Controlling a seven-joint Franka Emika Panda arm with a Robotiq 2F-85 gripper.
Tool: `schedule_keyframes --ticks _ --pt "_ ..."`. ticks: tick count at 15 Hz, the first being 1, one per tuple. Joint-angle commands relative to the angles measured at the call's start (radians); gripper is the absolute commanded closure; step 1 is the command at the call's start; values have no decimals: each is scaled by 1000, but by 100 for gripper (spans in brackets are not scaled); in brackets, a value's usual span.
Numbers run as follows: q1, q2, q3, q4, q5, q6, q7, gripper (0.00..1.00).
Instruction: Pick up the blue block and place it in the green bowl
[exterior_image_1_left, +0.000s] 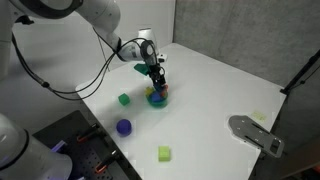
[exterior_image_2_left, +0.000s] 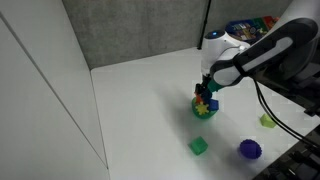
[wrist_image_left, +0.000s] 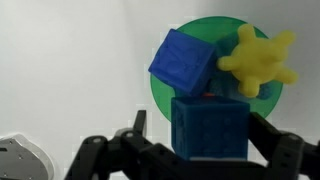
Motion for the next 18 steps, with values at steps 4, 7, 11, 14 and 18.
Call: schedule_keyframes --ticks 4,7,11,14,18 --pt "-1 -44 2 -36 -16 3 -7 0" --pt "-5 -59 9 -40 -10 1 -17 0" --pt "-14 -95 25 -49 -1 -2 -35 0" --pt "-24 -127 38 -66 5 -7 -57 0" --pt "-41 -179 47 -95 12 -13 -80 0"
